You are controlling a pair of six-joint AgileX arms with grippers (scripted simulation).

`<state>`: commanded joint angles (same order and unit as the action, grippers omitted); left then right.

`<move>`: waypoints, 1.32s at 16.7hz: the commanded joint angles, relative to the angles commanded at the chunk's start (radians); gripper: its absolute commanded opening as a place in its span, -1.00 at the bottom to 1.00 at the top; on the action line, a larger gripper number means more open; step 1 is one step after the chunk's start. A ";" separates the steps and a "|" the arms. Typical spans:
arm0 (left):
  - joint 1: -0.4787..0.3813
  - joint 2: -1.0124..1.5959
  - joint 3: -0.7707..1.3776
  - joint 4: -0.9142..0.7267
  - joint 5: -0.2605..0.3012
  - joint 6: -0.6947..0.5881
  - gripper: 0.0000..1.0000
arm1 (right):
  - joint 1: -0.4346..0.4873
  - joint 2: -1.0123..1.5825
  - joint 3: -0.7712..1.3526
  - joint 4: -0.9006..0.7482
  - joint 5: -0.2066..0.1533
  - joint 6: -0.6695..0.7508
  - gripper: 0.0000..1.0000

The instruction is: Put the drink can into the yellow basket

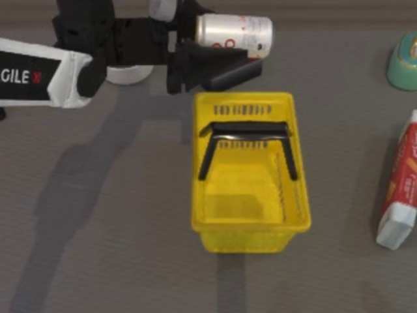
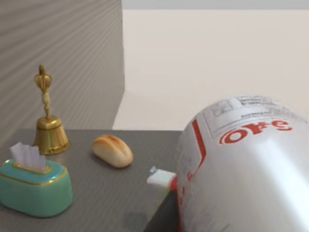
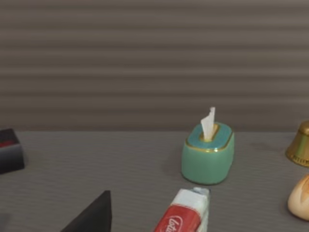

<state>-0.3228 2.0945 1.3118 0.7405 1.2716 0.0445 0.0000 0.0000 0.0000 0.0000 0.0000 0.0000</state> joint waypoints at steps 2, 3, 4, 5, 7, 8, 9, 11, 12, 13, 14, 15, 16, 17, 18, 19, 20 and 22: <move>0.005 0.007 0.003 0.002 -0.001 0.002 -1.00 | 0.000 0.000 0.000 0.000 0.000 0.000 1.00; 0.005 0.020 0.001 0.015 0.001 0.002 -1.00 | 0.000 0.000 0.000 0.000 0.000 0.000 1.00; 0.006 0.041 -0.003 0.039 0.003 0.002 -1.00 | 0.000 0.000 0.000 0.000 0.000 0.000 1.00; 0.008 0.068 -0.009 0.073 0.004 0.001 -1.00 | 0.000 0.000 0.000 0.000 0.000 0.000 1.00; 0.015 0.132 -0.027 0.163 0.003 0.000 -1.00 | 0.000 0.000 0.000 0.000 0.000 0.000 1.00; 0.018 0.165 -0.037 0.211 0.004 -0.002 -1.00 | 0.000 0.000 0.000 0.000 0.000 0.000 1.00; 0.021 0.195 -0.046 0.254 0.003 -0.003 -1.00 | 0.000 0.000 0.000 0.000 0.000 0.000 1.00; 0.025 0.239 -0.062 0.309 0.002 -0.005 -1.00 | 0.000 0.000 0.000 0.000 0.000 0.000 1.00; 0.026 0.250 -0.066 0.321 0.002 -0.005 -1.00 | 0.000 0.000 0.000 0.000 0.000 0.000 1.00; 0.026 0.251 -0.067 0.323 0.002 -0.005 -1.00 | 0.000 0.000 0.000 0.000 0.000 0.000 1.00; 0.026 0.251 -0.067 0.323 0.002 -0.005 -1.00 | 0.000 0.000 0.000 0.000 0.000 0.000 1.00; 0.026 0.251 -0.067 0.323 0.002 -0.005 -1.00 | 0.000 0.000 0.000 0.000 0.000 0.000 1.00; 0.026 0.251 -0.067 0.323 0.002 -0.005 -1.00 | 0.000 0.000 0.000 0.000 0.000 0.000 1.00; 0.026 0.251 -0.067 0.323 0.002 -0.005 -0.85 | 0.000 0.000 0.000 0.000 0.000 0.000 1.00; 0.026 0.251 -0.067 0.323 0.002 -0.005 -0.70 | 0.000 0.000 0.000 0.000 0.000 0.000 1.00; 0.026 0.251 -0.067 0.323 0.002 -0.005 -0.55 | 0.000 0.000 0.000 0.000 0.000 0.000 1.00; 0.026 0.251 -0.067 0.323 0.002 -0.005 -0.40 | 0.000 0.000 0.000 0.000 0.000 0.000 1.00; 0.026 0.251 -0.067 0.323 0.002 -0.005 -0.10 | 0.000 0.000 0.000 0.000 0.000 0.000 1.00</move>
<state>-0.2969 2.3455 1.2450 1.0630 1.2731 0.0397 0.0000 0.0000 0.0000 0.0000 0.0000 0.0000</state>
